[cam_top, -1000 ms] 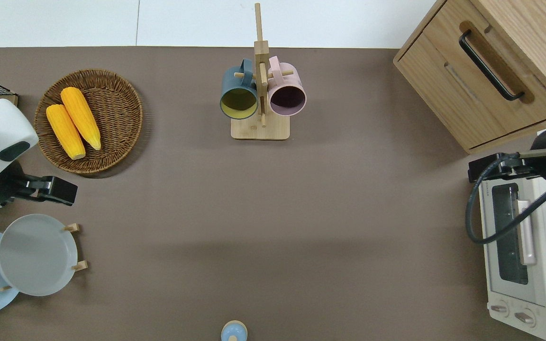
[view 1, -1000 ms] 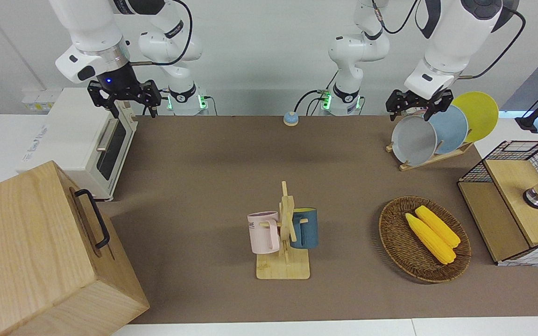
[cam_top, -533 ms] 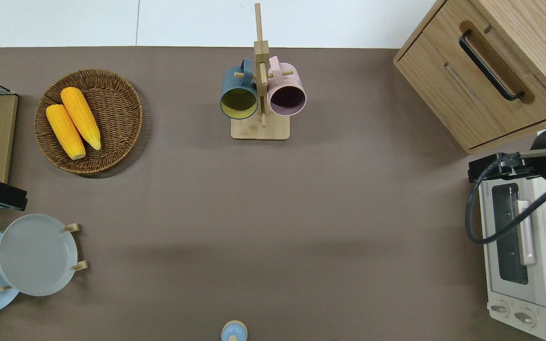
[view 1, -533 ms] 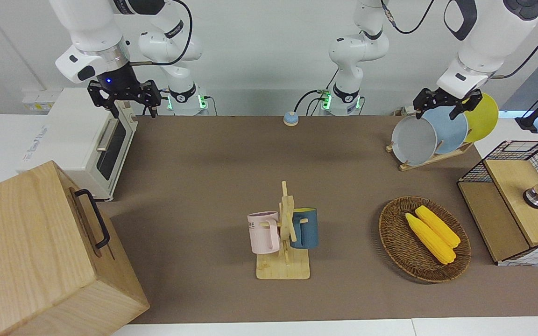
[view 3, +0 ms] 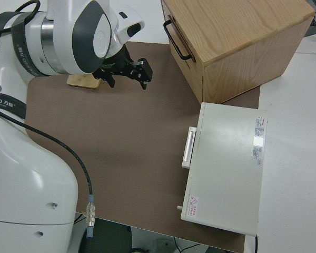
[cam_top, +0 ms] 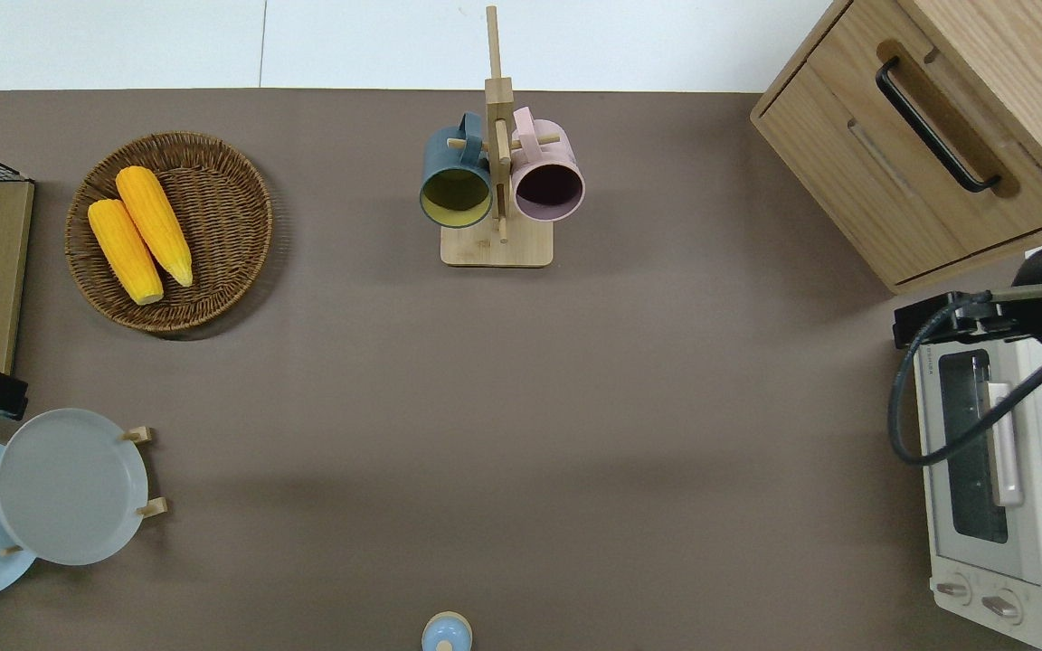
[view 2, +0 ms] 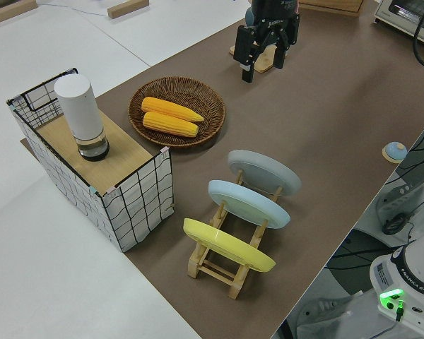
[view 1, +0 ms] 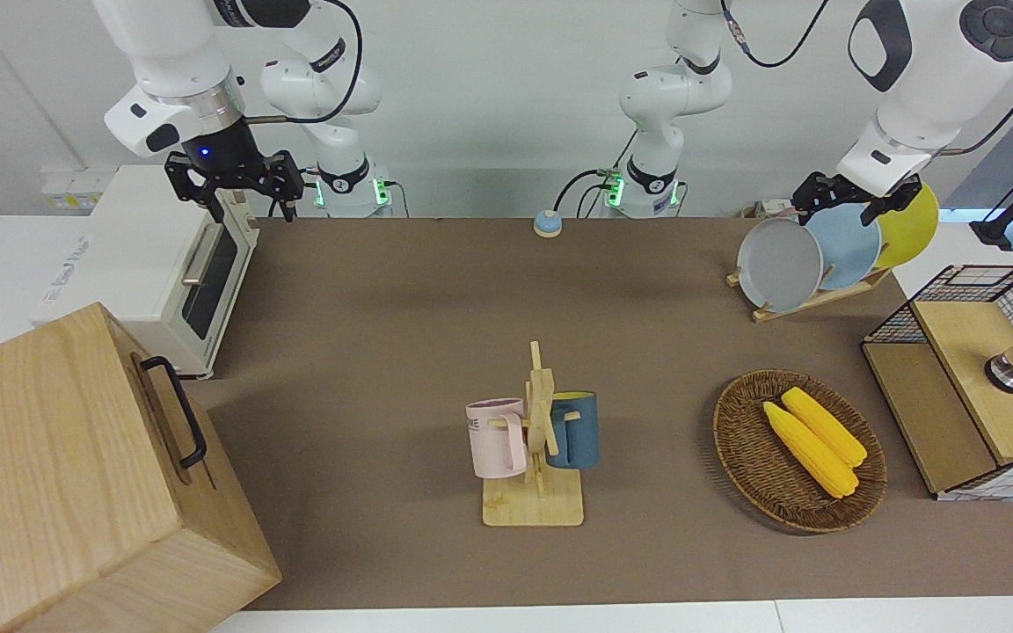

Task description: Pick gray plate from low plate rack and place it on table with left arm

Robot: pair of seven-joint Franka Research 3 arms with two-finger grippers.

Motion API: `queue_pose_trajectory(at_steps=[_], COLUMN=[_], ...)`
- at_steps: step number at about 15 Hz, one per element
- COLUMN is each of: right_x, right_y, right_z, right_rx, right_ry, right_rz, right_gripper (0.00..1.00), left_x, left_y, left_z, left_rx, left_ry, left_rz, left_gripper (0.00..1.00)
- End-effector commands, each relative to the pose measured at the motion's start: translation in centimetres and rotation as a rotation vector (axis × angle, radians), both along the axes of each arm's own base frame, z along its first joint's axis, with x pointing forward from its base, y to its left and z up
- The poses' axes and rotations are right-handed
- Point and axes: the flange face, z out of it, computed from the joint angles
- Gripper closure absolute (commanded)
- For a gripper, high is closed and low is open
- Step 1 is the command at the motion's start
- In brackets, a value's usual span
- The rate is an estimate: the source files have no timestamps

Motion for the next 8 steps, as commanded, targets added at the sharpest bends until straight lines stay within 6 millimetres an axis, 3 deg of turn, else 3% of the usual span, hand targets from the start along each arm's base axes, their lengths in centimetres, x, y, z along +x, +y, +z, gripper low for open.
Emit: queue_pose_trajectory(at_steps=[1, 8], right_x=[0.0, 0.0], right_y=[0.1, 0.1], right_z=[0.3, 0.3], right_rx=[0.003, 0.003], right_ry=[-0.005, -0.005], right_rz=[-0.003, -0.003], right_gripper=[0.017, 0.017], left_x=[-1.2, -2.2], left_y=[0.6, 1.1], left_z=[-0.7, -4.1], left_rx=[0.047, 0.055], left_ry=[0.019, 0.029], left_rz=[-0.017, -0.019], left_gripper=[0.00, 0.00])
